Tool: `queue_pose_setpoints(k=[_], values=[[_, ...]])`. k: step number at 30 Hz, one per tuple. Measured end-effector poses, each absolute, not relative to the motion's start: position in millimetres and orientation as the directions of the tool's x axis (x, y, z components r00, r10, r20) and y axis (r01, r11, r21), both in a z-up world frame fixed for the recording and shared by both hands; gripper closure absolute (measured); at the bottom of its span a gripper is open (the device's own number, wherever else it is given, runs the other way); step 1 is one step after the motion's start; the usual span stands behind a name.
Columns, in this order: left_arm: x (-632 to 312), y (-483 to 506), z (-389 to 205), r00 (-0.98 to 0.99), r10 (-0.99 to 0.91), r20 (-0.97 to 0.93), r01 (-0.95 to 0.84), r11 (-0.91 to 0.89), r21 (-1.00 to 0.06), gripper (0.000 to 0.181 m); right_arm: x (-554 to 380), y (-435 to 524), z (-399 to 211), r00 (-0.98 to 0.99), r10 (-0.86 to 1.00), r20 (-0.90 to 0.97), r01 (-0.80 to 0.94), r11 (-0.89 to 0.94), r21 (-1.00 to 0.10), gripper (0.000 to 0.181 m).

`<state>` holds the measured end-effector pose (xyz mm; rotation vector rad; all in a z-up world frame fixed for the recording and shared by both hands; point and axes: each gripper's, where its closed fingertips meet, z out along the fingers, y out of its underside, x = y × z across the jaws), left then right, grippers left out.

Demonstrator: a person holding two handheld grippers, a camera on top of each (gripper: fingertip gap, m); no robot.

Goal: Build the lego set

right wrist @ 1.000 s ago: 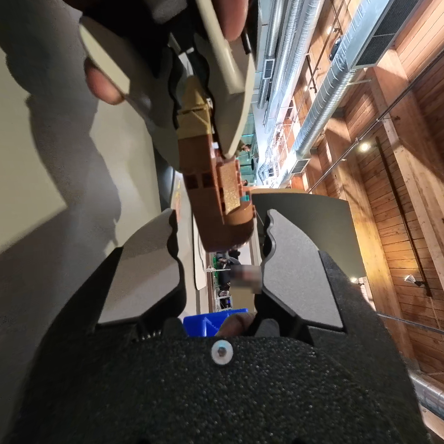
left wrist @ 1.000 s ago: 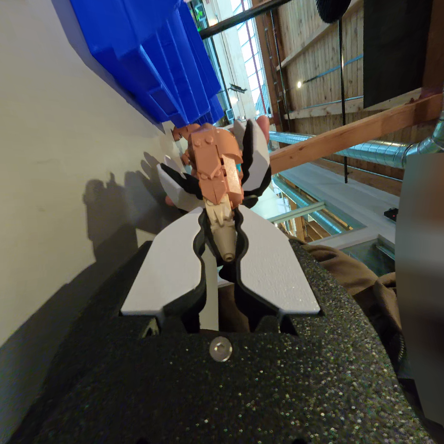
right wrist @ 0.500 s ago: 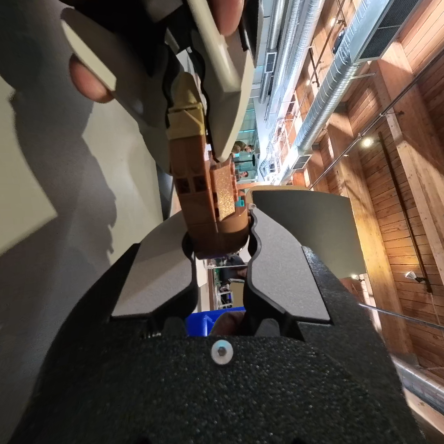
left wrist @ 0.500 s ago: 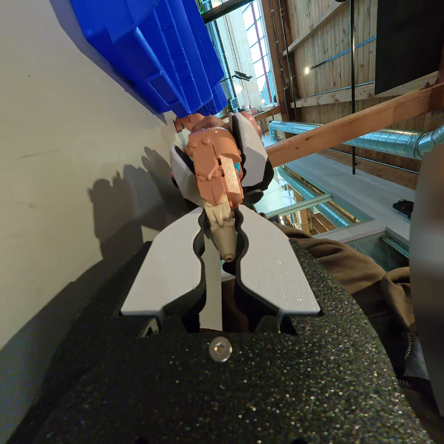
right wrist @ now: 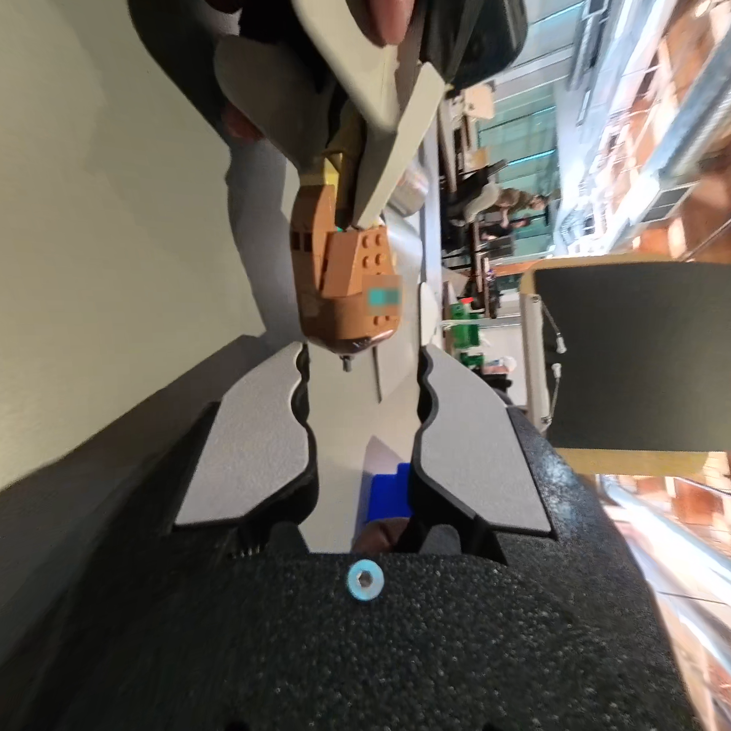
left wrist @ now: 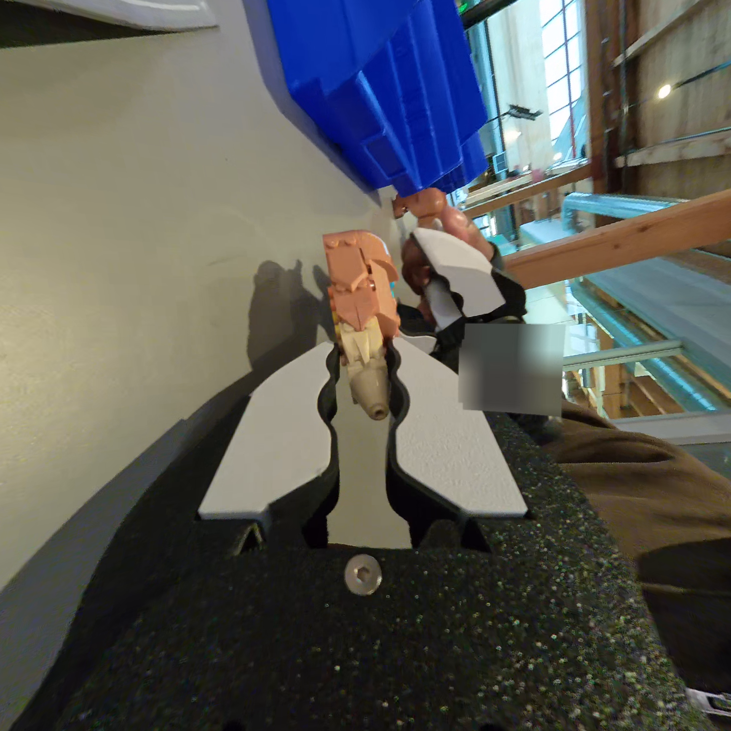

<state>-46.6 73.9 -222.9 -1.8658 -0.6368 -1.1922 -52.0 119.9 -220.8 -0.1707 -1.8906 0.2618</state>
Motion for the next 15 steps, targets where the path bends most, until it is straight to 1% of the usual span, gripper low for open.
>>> queue_pose_setpoints(k=[4, 8, 12, 15], values=[[-48, 71, -228, 0.44, 0.018, 0.898, 0.745, -0.566, -0.353, 0.158, -41, 124, -234, -0.441, 0.285, 0.851, 0.058, 0.955, -0.29, 0.132], [-54, 66, -233, 0.533, 0.063, 0.844, 0.71, -0.576, -0.405, 0.155, -32, 125, -241, -0.506, 0.337, 0.794, 0.102, 0.937, -0.333, 0.136], [-60, 65, -232, 0.574, 0.089, 0.814, 0.709, -0.551, -0.439, 0.143, -27, 128, -242, -0.53, 0.398, 0.749, 0.143, 0.912, -0.384, 0.135], [-65, 64, -233, 0.646, 0.104, 0.756, 0.67, -0.551, -0.497, 0.13, -23, 132, -243, -0.533, 0.447, 0.718, 0.184, 0.89, -0.417, 0.134]])
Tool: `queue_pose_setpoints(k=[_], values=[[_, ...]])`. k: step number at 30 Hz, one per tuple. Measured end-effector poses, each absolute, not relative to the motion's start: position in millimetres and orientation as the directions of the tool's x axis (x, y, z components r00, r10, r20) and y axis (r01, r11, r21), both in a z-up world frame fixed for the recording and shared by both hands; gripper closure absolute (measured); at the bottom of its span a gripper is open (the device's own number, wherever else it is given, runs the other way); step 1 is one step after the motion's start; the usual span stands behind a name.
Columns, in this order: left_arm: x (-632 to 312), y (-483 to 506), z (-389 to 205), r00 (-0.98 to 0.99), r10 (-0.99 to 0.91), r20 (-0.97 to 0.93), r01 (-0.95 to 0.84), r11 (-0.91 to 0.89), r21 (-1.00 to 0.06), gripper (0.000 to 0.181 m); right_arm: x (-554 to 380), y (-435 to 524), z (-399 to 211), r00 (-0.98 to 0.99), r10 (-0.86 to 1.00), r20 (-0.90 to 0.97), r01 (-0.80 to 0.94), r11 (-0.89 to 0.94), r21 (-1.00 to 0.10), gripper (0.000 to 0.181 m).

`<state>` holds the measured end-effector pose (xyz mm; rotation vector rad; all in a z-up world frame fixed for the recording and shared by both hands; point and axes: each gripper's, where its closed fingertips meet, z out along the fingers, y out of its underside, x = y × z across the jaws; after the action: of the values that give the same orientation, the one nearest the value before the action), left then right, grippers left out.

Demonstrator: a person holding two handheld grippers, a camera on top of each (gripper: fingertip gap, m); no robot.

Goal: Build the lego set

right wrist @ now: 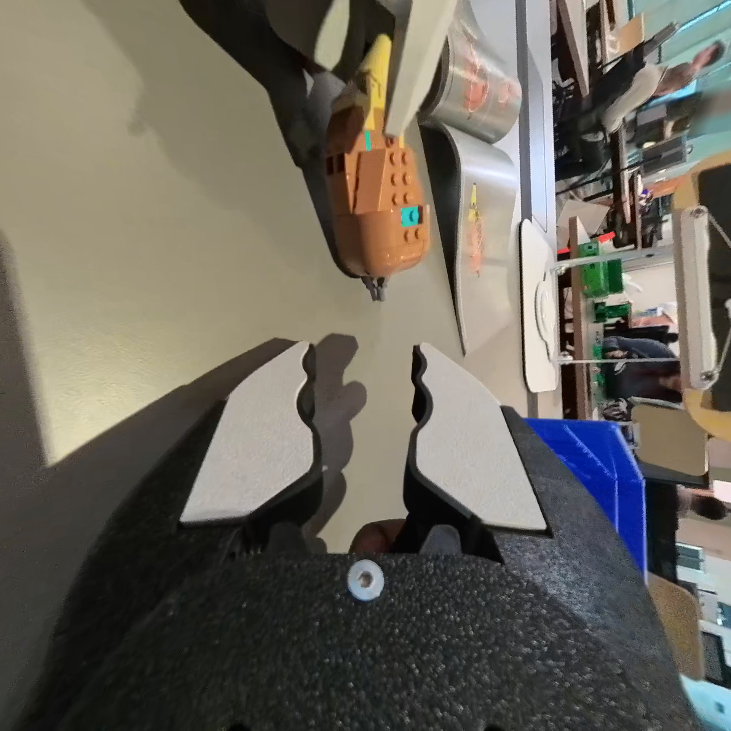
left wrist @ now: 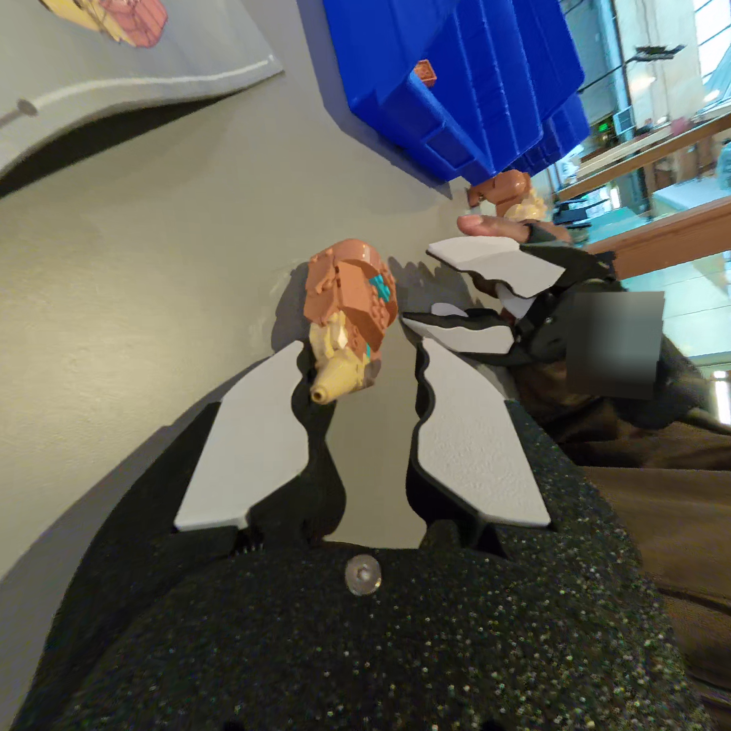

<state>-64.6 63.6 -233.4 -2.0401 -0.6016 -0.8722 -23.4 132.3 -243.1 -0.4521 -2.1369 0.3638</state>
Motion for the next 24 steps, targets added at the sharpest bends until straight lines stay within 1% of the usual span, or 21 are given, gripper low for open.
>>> queue_pose_setpoints(k=[5, 7, 8, 9, 10, 12, 13, 14, 17, 19, 22, 24], values=[[-84, 53, -235, 0.765, 0.161, 0.623, 0.598, -0.536, -0.596, 0.108, -20, 145, -246, -0.517, 0.552, 0.654, 0.286, 0.832, -0.475, 0.135], [-98, 47, -234, 0.822, 0.193, 0.537, 0.549, -0.522, -0.653, 0.105, -22, 154, -246, -0.491, 0.591, 0.64, 0.345, 0.807, -0.48, 0.137], [-104, 44, -228, 0.85, 0.197, 0.489, 0.517, -0.491, -0.701, 0.106, -24, 158, -245, -0.472, 0.607, 0.639, 0.375, 0.795, -0.477, 0.139], [-108, 43, -218, 0.874, 0.187, 0.448, 0.482, -0.452, -0.751, 0.109, -27, 162, -244, -0.45, 0.619, 0.643, 0.404, 0.784, -0.471, 0.142], [-108, 42, -207, 0.895, 0.164, 0.414, 0.444, -0.414, -0.795, 0.118, -29, 167, -241, -0.423, 0.632, 0.649, 0.437, 0.77, -0.465, 0.15], [-99, 42, -178, 0.928, 0.092, 0.361, 0.371, -0.327, -0.869, 0.149, -33, 178, -238, -0.356, 0.675, 0.646, 0.533, 0.715, -0.453, 0.173], [-89, 44, -161, 0.941, 0.042, 0.337, 0.335, -0.278, -0.9, 0.166, -36, 183, -238, -0.316, 0.7, 0.64, 0.585, 0.675, -0.449, 0.181], [-76, 47, -145, 0.951, -0.008, 0.309, 0.299, -0.23, -0.926, 0.18, -39, 189, -237, -0.273, 0.72, 0.638, 0.632, 0.635, -0.445, 0.181], [-27, 59, -107, 0.967, -0.151, 0.206, 0.184, -0.148, -0.972, 0.181, -46, 201, -235, -0.159, 0.73, 0.665, 0.729, 0.54, -0.42, 0.181], [6, 70, -95, 0.968, -0.214, 0.129, 0.105, -0.119, -0.987, 0.181, -52, 205, -233, -0.112, 0.696, 0.709, 0.761, 0.519, -0.389, 0.181], [41, 88, -102, 0.961, -0.264, 0.077, 0.035, -0.157, -0.987, 0.181, -57, 205, -230, -0.085, 0.651, 0.754, 0.784, 0.511, -0.352, 0.181], [50, 96, -109, 0.959, -0.267, 0.09, 0.042, -0.179, -0.983, 0.181, -60, 204, -230, -0.081, 0.642, 0.763, 0.788, 0.509, -0.345, 0.181]])
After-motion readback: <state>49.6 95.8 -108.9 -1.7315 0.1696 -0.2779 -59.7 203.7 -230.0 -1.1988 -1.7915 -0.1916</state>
